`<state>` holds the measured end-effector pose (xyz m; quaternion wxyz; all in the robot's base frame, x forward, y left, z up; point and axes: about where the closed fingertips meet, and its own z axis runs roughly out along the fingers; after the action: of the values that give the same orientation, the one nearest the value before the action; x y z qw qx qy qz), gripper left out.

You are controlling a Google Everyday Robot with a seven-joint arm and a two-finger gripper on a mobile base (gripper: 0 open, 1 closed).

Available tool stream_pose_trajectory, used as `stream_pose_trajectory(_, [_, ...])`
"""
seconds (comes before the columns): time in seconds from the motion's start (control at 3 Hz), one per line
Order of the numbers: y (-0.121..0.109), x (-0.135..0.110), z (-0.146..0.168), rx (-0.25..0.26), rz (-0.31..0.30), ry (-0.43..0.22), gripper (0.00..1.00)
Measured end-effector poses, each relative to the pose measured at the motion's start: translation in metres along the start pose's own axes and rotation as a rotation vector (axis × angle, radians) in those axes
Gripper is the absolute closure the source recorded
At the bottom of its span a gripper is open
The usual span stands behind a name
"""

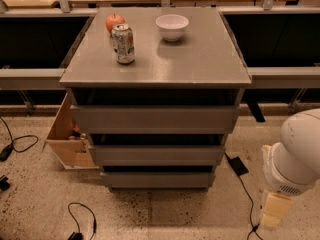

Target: Open bottom drawer

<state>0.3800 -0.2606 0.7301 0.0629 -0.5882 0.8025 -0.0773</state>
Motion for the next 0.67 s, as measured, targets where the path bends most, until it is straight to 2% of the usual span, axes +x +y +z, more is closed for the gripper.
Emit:
stream_pose_trajectory(0.33, [0.000, -0.001, 0.005, -0.002, -0.002, -0.003, 0.00])
stream_pose_trajectory(0.67, [0.004, -0.014, 0.053, -0.018, -0.027, -0.035, 0.00])
